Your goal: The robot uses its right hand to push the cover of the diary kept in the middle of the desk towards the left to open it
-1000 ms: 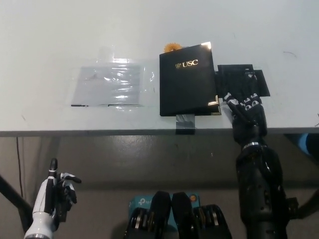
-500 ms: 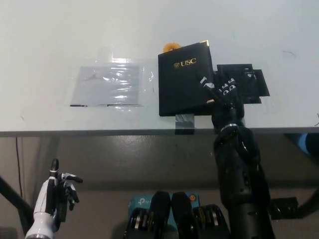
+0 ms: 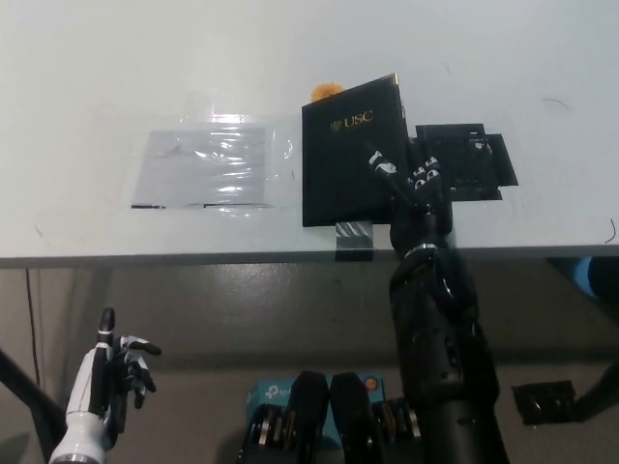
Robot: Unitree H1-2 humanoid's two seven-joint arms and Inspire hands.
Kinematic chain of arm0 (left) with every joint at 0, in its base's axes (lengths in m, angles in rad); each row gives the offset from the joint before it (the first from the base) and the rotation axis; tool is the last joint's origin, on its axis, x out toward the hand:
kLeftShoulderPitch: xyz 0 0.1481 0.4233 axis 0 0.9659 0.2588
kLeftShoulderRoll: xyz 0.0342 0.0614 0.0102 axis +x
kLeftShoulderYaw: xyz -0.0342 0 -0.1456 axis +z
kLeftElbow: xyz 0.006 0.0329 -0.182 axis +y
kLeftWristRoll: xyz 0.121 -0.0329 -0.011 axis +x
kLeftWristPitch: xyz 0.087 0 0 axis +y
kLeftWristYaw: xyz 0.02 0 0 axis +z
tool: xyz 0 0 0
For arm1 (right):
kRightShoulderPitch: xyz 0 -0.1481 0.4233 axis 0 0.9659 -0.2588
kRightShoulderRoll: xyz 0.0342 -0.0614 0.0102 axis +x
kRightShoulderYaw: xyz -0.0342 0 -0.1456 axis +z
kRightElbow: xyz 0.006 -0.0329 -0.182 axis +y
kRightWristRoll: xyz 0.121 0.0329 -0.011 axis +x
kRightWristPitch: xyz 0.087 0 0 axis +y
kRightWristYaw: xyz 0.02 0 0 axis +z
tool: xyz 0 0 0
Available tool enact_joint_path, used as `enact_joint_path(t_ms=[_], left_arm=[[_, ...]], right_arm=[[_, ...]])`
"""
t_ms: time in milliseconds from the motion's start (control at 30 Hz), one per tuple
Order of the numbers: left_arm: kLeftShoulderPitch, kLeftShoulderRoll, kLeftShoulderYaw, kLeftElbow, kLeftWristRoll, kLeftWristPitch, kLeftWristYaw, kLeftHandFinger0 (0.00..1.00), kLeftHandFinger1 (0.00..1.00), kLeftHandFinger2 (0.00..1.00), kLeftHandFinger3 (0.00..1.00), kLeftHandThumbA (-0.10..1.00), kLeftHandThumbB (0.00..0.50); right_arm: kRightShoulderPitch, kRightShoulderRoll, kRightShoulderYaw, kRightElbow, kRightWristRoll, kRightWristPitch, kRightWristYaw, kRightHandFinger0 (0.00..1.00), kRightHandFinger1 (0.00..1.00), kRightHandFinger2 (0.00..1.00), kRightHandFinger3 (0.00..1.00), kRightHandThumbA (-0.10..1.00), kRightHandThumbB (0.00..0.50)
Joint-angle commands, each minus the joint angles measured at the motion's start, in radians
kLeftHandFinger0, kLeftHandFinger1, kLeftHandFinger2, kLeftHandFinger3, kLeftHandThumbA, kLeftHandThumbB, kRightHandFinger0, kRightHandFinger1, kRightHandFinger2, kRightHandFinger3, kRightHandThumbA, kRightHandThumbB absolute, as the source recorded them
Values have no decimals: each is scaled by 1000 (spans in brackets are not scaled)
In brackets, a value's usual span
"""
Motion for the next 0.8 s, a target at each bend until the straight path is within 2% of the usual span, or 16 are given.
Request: enact_joint_path(t_ms=[0, 33, 100, 133, 233, 333, 367, 400, 467, 600, 733, 767], left_arm=[[-18, 3, -13, -25, 4, -7, 5, 52, 155, 117, 303, 1000, 498], [-19, 2, -14, -30, 6, -3, 8, 40, 141, 108, 297, 1000, 475], [-20, 5, -15, -32, 4, -6, 7, 24, 128, 101, 291, 1000, 473], [-20, 6, -15, -29, 5, -10, 7, 30, 141, 116, 292, 1000, 457], [-20, 10, -16, -20, 4, -14, 4, 51, 157, 124, 297, 1000, 480], [-20, 19, -27, -22, 20, -2, 4, 83, 175, 125, 301, 1000, 479], [-20, 15, -24, -27, 9, -6, 2, 63, 136, 92, 281, 1000, 455], [-21, 14, -24, -28, 5, -7, 1, 61, 133, 89, 280, 1000, 454], [-24, 14, -28, -35, 18, 9, 10, 65, 130, 76, 262, 1000, 477], [-25, 21, -37, -33, 27, 5, 9, 93, 162, 132, 303, 1000, 466], [-26, 21, -34, -27, 8, -2, 1, 82, 167, 143, 309, 1000, 460], [-27, 20, -34, -33, 3, 2, -2, 74, 160, 128, 296, 1000, 443]], right_arm=[[25, 76, 112, 35, 112, -24, -27, 1000, 1000, 1000, 1000, 1000, 179], [26, 76, 126, 47, 127, -37, -26, 1000, 1000, 1000, 1000, 1000, 187], [29, 76, 144, 62, 140, -54, -23, 1000, 1000, 1000, 1000, 1000, 187], [27, 76, 169, 59, 146, -64, -25, 1000, 1000, 1000, 1000, 1000, 206], [18, 76, 203, 45, 130, -64, -38, 1000, 1000, 1000, 1000, 1000, 203], [7, 76, 227, 37, 108, -56, -39, 1000, 1000, 1000, 1000, 1000, 214], [-8, 76, 247, 33, 79, -47, -31, 1000, 1000, 1000, 1000, 1000, 193], [-14, 76, 253, 30, 66, -43, -27, 1000, 1000, 1000, 1000, 1000, 192], [-22, 76, 261, 25, 36, -31, -7, 1000, 1000, 1000, 1000, 1000, 190], [-39, 68, 281, 20, -20, -25, 15, 1000, 1000, 1000, 1000, 1000, 187], [-54, 44, 320, 29, -79, -37, 29, 1000, 1000, 1000, 1000, 1000, 193], [-66, 9, 377, 41, -154, -34, 43, 1000, 1000, 1000, 1000, 1000, 201]])
